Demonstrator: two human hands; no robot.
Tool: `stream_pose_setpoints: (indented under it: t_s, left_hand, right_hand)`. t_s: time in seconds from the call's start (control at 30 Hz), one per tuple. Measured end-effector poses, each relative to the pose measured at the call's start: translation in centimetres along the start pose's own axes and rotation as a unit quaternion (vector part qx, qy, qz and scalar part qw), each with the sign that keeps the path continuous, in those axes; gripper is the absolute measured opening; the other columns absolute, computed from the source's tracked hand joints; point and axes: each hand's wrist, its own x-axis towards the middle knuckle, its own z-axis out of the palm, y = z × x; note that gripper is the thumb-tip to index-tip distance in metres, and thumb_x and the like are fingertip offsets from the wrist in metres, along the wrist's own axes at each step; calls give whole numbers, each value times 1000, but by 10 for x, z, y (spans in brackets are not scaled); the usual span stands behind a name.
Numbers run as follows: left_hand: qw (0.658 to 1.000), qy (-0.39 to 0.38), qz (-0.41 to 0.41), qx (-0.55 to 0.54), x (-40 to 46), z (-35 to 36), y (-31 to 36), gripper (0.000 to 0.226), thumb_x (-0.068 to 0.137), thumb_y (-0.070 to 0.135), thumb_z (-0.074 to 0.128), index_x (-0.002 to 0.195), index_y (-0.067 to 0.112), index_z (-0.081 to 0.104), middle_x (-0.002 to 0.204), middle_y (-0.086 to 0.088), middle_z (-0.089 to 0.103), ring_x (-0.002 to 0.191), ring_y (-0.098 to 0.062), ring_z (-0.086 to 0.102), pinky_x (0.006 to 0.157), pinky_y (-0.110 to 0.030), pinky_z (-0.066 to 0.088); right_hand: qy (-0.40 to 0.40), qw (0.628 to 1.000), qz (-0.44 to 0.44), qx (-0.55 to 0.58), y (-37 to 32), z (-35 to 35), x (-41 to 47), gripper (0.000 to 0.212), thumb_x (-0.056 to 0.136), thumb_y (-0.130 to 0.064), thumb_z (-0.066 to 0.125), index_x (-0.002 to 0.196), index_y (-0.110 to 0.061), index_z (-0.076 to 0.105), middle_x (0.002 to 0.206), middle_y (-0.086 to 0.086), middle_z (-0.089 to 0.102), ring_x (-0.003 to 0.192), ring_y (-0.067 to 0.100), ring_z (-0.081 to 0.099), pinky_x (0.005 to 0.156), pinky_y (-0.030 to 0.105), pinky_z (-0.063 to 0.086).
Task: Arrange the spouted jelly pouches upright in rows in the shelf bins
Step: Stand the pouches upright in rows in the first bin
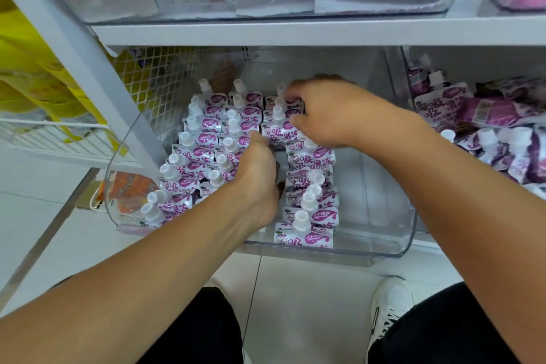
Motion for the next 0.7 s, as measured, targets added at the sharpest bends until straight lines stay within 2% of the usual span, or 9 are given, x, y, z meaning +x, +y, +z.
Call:
stream_pose_setpoints:
  t_s: [0.07, 0.13, 0.17, 0.33, 0.4, 0.5, 0.57, 0.63, 0.7]
  left_hand:
    - [999, -12, -17, -27, 2, -6, -1, 51, 103, 53, 14, 122, 32, 56, 90, 17, 70, 84, -6, 54, 75, -22, 42]
    - [997, -46, -37, -46, 2, -18, -2, 56, 103, 51, 15, 149, 26, 37, 147, 9, 46, 128, -17, 47, 105, -35, 35]
    - [997, -62, -38, -35, -1, -23, 0, 56, 104, 49, 16, 152, 24, 32, 156, 6, 34, 139, -20, 37, 113, -40, 28]
    - [996, -77, -38, -29, -1, -32, 3, 55, 104, 47, 18, 151, 23, 32, 156, 8, 33, 140, -18, 35, 115, -45, 24]
    - [998, -47, -32, -41, 7, -29, 0, 44, 103, 48, 23, 127, 28, 54, 132, 9, 54, 107, -13, 51, 92, -37, 40]
    - [999, -9, -40, -22, 8, -18, -1, 38, 102, 52, 23, 84, 32, 50, 84, 13, 51, 70, -6, 45, 60, -27, 38]
    - [999, -21, -40, -27, 16, -14, -1, 48, 101, 57, 19, 114, 28, 55, 109, 11, 61, 96, -10, 58, 80, -32, 48]
    - [998, -38, -42, -28, 21, -9, 3, 66, 98, 64, 15, 152, 27, 28, 156, 5, 34, 141, -19, 36, 115, -42, 29]
    - [998, -49, -32, -37, 24, -3, 9, 71, 97, 66, 10, 156, 26, 16, 161, 3, 21, 148, -20, 20, 118, -42, 17]
  right_hand:
    - [-5, 998, -58, -8, -8, -5, 9, 45, 96, -21, 52, 140, -27, 45, 134, 9, 51, 110, 28, 56, 89, 33, 49]
    - [-49, 995, -81, -33, -13, -6, 18, 57, 96, -21, 53, 149, -31, 34, 143, 6, 44, 117, 27, 54, 95, 34, 48]
    - [-60, 993, -82, -55, -13, -3, 26, 58, 95, -24, 55, 149, -30, 34, 142, 7, 45, 116, 28, 55, 95, 35, 48]
    - [-111, 982, -73, -137, -14, 12, 65, 56, 91, -47, 59, 137, -18, 50, 134, 8, 55, 113, 29, 57, 95, 34, 48]
    - [-105, 983, -88, -123, -14, 13, 71, 58, 89, -46, 63, 138, -18, 50, 133, 8, 56, 114, 29, 57, 91, 30, 47]
    - [-102, 977, -98, -162, -5, 14, 75, 48, 84, -47, 68, 119, -14, 63, 116, 9, 66, 102, 30, 62, 88, 35, 52]
    - [-106, 973, -89, -187, 3, 13, 75, 45, 81, -48, 70, 109, -13, 67, 107, 8, 68, 96, 30, 64, 84, 38, 54]
    - [-96, 974, -86, -189, 12, 12, 74, 44, 79, -51, 70, 104, -15, 68, 104, 6, 69, 94, 30, 64, 83, 39, 55]
    - [-95, 976, -82, -176, 16, 12, 68, 43, 79, -50, 69, 106, -17, 67, 106, 6, 68, 95, 30, 63, 84, 39, 55]
